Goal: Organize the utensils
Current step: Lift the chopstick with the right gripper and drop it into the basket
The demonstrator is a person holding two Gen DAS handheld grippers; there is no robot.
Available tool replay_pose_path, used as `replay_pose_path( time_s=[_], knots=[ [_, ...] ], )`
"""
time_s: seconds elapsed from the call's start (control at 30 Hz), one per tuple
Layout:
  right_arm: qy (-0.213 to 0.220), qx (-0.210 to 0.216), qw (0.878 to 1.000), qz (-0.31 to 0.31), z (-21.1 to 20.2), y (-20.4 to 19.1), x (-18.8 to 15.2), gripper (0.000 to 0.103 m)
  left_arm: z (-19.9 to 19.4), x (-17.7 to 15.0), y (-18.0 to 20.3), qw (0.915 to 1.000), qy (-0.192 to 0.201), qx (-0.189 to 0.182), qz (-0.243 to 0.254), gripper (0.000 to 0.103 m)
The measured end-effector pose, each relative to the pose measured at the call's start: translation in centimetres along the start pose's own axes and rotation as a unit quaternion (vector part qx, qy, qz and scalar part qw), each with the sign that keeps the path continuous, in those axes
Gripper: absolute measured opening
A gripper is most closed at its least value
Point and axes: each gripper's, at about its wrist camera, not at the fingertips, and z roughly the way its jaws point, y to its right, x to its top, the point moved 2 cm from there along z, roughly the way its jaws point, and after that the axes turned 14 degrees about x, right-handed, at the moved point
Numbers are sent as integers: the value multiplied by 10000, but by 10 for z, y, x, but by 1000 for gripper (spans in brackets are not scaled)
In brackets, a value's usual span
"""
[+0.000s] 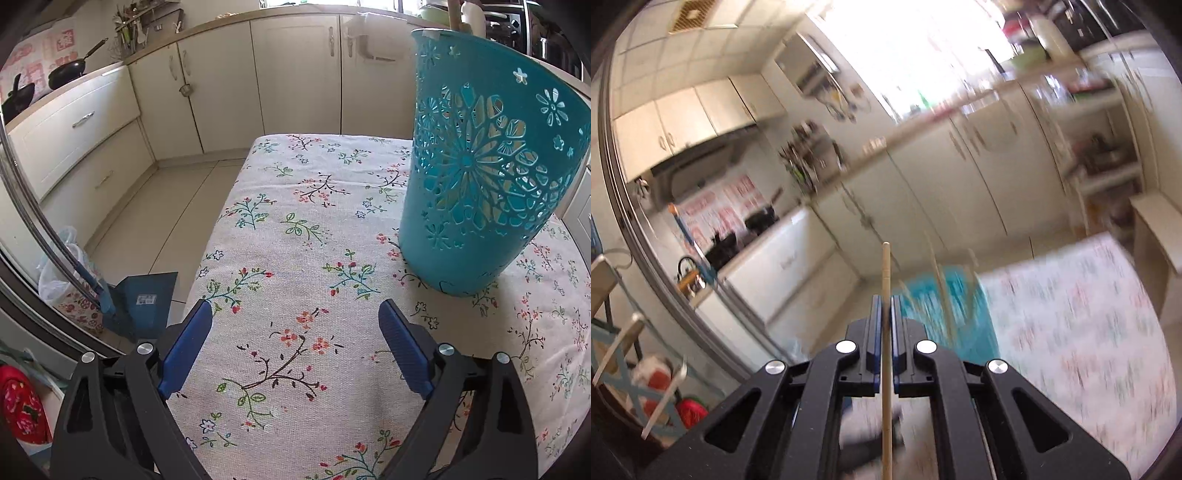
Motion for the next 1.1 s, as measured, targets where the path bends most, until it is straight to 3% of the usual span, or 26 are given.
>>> replay_pose_path(
  time_s=[0.13, 0.3, 0.5, 0.8, 0.93, 1.07, 1.1],
  knots=[
    [458, -334, 9980, -280, 42, 4, 30, 5, 2, 0, 0, 10000, -23, -21, 9, 89],
    [568, -960, 9921, -576, 74, 20, 33, 5, 2, -1, 0, 10000, -45, -73, 14, 91],
    [196, -1283, 9893, -667, 83, 37, 11, 6, 3, 0, 0, 9999, -62, -112, 13, 91],
    [-326, -1190, 9897, -726, 53, 23, -25, 10, 2, 0, 0, 9999, -59, -92, 26, 94],
    [-520, -1269, 9890, -547, 27, 18, -43, 34, 1, 2, -1, 9998, -52, -174, 87, 95],
    [-877, -1559, 9829, -427, 2, 10, -62, 67, -10, 7, -16, 9997, -133, -195, -70, 95],
    [-946, -1638, 9810, -430, -4, 7, -65, 70, -20, 10, -24, 9996, -83, -231, -158, 95]
  ],
)
